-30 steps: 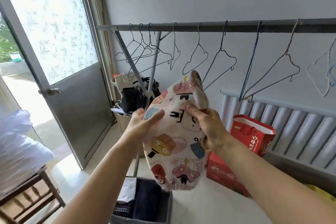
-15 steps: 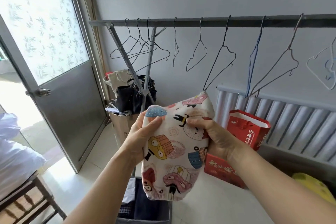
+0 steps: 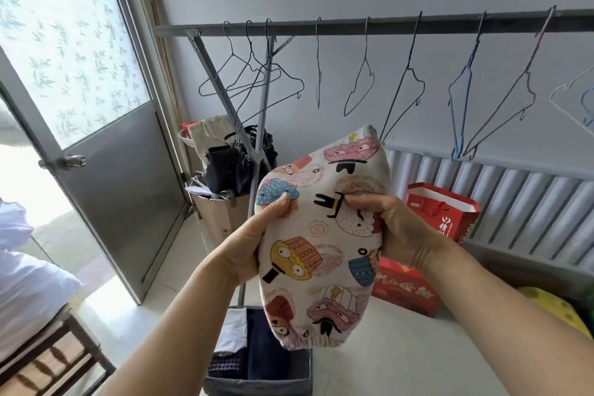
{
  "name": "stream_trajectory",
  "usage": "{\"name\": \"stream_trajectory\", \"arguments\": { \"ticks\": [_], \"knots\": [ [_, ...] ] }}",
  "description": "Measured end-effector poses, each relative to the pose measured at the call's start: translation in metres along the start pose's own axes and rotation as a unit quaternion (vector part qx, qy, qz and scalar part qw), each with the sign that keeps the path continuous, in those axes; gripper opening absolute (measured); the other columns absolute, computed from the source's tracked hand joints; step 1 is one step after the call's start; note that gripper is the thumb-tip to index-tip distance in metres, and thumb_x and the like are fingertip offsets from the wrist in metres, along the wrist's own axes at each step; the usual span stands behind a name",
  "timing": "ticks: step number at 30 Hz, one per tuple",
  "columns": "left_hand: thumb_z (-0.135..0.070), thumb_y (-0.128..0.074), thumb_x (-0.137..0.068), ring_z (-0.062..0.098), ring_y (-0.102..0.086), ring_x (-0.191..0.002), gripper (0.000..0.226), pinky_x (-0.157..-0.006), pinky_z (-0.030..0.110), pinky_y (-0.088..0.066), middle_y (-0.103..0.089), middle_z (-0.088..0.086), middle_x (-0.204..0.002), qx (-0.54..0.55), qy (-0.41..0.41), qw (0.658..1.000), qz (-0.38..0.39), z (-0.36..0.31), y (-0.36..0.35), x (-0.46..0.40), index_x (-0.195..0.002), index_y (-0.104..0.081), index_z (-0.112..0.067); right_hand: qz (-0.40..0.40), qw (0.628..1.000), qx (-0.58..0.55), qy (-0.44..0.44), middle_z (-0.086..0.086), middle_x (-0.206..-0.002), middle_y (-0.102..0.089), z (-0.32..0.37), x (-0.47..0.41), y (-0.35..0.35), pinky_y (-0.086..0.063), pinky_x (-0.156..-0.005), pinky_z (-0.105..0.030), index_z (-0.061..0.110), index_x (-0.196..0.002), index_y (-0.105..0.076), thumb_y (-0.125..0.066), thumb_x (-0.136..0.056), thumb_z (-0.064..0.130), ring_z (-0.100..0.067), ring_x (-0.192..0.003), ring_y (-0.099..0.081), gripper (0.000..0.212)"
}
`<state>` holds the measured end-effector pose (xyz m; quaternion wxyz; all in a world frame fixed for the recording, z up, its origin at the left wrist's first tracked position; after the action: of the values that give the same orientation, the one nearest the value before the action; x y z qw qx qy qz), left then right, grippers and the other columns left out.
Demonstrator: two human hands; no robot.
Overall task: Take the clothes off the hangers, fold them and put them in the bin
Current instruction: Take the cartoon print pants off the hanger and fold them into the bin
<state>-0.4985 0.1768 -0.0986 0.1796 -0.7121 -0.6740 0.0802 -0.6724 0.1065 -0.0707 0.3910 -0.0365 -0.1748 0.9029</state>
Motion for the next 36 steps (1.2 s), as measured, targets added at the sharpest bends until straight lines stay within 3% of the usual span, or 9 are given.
{"name": "stream_trajectory", "arguments": {
  "ticks": [3, 7, 13, 16, 20, 26, 28, 33, 36],
  "knots": [
    [-0.037, -0.095, -0.048, 0.035, -0.071, -0.093, 0.071, -0.071, 0.043, -0.061, -0.069, 0.024, -0.114, 0.015, -0.058, 0.998, -0.02, -0.007, 0.006, 0.0, -0.11, -0.073, -0.01, -0.002, 1.0, 0.003, -0.006, -0.014, -0.097, -0.075, 0.001, -0.004, -0.003, -0.06, -0.072, -0.036, 0.009, -0.094, -0.074, -0.058, -0.078, 0.015, -0.027, -0.083, -0.072, 0.024],
    [-0.019, -0.087, -0.067, 0.032, -0.072, -0.082, 0.063, -0.068, 0.043, -0.062, -0.072, 0.023, -0.103, 0.044, -0.093, 0.982, -0.156, -0.016, 0.012, 0.002, -0.12, -0.062, 0.004, -0.007, 1.0, -0.004, -0.017, -0.014, -0.1, -0.075, 0.004, -0.011, -0.005, -0.058, -0.074, -0.037, 0.008, -0.101, -0.07, -0.058, -0.08, 0.017, -0.027, -0.086, -0.072, 0.026],
    [-0.021, -0.074, -0.087, 0.011, -0.061, -0.078, 0.038, -0.054, 0.021, -0.047, -0.066, 0.004, -0.102, -0.13, -0.102, 0.902, -0.398, -0.023, 0.026, 0.006, -0.117, -0.054, -0.01, -0.097, 0.995, -0.036, -0.012, -0.012, -0.102, -0.075, 0.004, -0.023, 0.002, -0.057, -0.076, -0.038, 0.006, -0.106, -0.07, -0.053, -0.097, 0.022, -0.026, -0.088, -0.073, 0.024],
    [-0.037, -0.066, -0.092, 0.015, -0.06, -0.069, 0.037, -0.055, 0.029, -0.052, -0.065, 0.006, -0.092, -0.127, -0.017, 0.927, -0.352, -0.004, 0.019, 0.003, -0.11, -0.06, -0.006, -0.12, 0.991, -0.06, 0.026, -0.01, -0.109, -0.074, 0.003, -0.028, 0.005, -0.054, -0.089, -0.043, 0.006, -0.117, -0.066, -0.055, -0.096, 0.025, -0.028, -0.102, -0.07, 0.03],
    [-0.07, -0.066, -0.071, 0.036, -0.066, -0.106, 0.086, -0.079, 0.047, -0.06, -0.064, 0.019, -0.122, 0.026, 0.113, 0.971, -0.21, 0.04, -0.007, -0.016, -0.125, -0.058, -0.004, -0.079, 0.988, -0.131, 0.021, -0.012, -0.118, -0.07, -0.013, -0.029, -0.005, -0.045, -0.102, -0.052, 0.009, -0.127, -0.06, -0.052, -0.097, 0.032, -0.031, -0.113, -0.065, 0.039],
    [-0.045, -0.07, -0.08, 0.035, -0.065, -0.114, 0.061, -0.1, 0.054, -0.048, -0.069, 0.017, -0.121, 0.275, -0.05, 0.94, -0.194, 0.044, -0.028, -0.031, -0.129, -0.062, -0.009, -0.04, 0.962, -0.266, -0.04, -0.019, -0.115, -0.07, -0.045, -0.017, -0.014, -0.053, -0.086, -0.053, 0.005, -0.12, -0.063, -0.048, -0.099, 0.023, -0.036, -0.103, -0.069, 0.032],
    [-0.035, -0.071, -0.079, 0.035, -0.066, -0.111, 0.055, -0.098, 0.052, -0.05, -0.069, 0.019, -0.119, 0.278, -0.083, 0.935, -0.203, 0.044, -0.028, -0.03, -0.127, -0.062, -0.008, -0.032, 0.961, -0.268, -0.056, -0.02, -0.115, -0.07, -0.053, -0.017, -0.011, -0.057, -0.08, -0.053, 0.006, -0.121, -0.063, -0.049, -0.097, 0.016, -0.037, -0.101, -0.069, 0.029],
    [-0.015, -0.076, -0.073, 0.037, -0.067, -0.105, 0.057, -0.093, 0.053, -0.053, -0.069, 0.022, -0.117, 0.262, -0.129, 0.923, -0.252, 0.053, -0.02, -0.031, -0.126, -0.061, -0.002, -0.006, 0.973, -0.206, -0.107, -0.02, -0.115, -0.07, -0.057, -0.018, -0.006, -0.046, -0.099, -0.057, 0.003, -0.122, -0.062, -0.053, -0.092, 0.003, -0.037, -0.111, -0.064, 0.032],
    [-0.01, -0.083, -0.055, 0.04, -0.064, -0.11, 0.079, -0.093, 0.057, -0.052, -0.065, 0.024, -0.123, 0.228, -0.179, 0.913, -0.288, 0.053, -0.002, -0.026, -0.129, -0.058, -0.002, -0.022, 0.982, -0.168, -0.086, -0.019, -0.118, -0.069, -0.044, -0.025, 0.006, -0.045, -0.1, -0.055, 0.007, -0.125, -0.061, -0.064, -0.088, 0.03, -0.037, -0.112, -0.064, 0.043]
  ]
}}
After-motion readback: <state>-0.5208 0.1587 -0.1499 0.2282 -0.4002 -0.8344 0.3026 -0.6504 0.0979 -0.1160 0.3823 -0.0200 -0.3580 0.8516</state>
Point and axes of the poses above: each hand's wrist, its own x-axis away from the middle knuckle, its own y-axis out of the back of the hand, z = x × y, the point moved 4 cm from there along -x, towards the middle knuckle
